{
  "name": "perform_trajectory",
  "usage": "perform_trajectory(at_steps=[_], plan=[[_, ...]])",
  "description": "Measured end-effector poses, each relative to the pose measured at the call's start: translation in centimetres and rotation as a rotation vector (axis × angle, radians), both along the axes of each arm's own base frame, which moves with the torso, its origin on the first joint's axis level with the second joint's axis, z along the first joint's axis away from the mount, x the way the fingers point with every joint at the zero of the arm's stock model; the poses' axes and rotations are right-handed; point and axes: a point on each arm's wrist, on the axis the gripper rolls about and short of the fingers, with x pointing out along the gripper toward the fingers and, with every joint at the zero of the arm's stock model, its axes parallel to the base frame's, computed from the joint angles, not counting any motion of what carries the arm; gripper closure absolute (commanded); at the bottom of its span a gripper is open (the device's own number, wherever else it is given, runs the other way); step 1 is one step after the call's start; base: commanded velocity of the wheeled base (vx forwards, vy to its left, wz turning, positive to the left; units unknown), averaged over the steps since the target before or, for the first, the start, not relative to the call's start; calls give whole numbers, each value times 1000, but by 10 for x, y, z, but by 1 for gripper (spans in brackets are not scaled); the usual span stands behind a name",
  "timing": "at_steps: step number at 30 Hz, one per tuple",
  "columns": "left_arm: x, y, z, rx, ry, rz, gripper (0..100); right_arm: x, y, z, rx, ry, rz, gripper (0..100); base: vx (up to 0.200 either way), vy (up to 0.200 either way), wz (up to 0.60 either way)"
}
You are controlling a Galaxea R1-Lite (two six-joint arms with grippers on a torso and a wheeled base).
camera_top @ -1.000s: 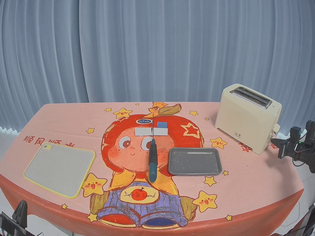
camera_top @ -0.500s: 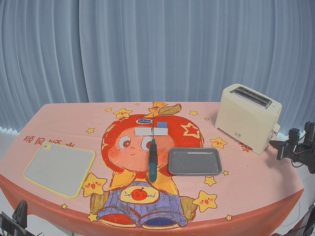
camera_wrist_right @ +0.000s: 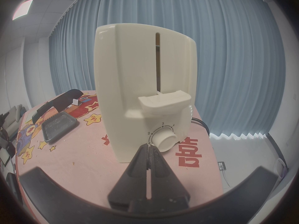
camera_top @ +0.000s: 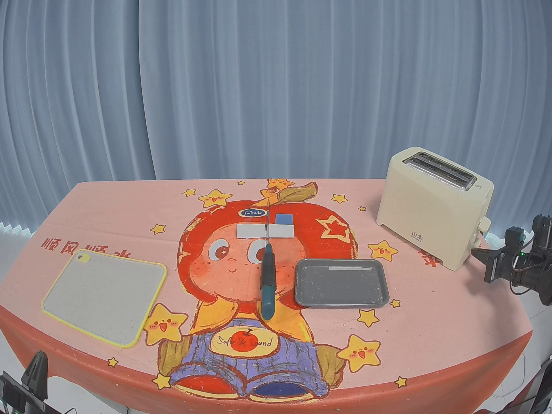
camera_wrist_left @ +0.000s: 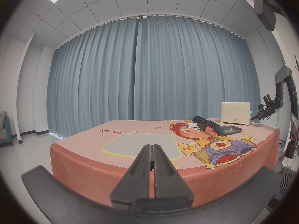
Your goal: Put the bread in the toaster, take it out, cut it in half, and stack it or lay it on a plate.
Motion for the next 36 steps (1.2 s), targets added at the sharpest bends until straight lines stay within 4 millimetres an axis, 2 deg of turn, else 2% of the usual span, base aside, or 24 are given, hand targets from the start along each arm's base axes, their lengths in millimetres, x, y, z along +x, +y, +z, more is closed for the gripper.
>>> perform_trajectory(at_steps=[26,36], plan=[[0,0,0,0,0,0,100,-5,4,-4,-1,21,6,100,0,0,0],[0,0,0,-1,0,0,100,-18,7,7,-15,-14,8,100,0,0,0]])
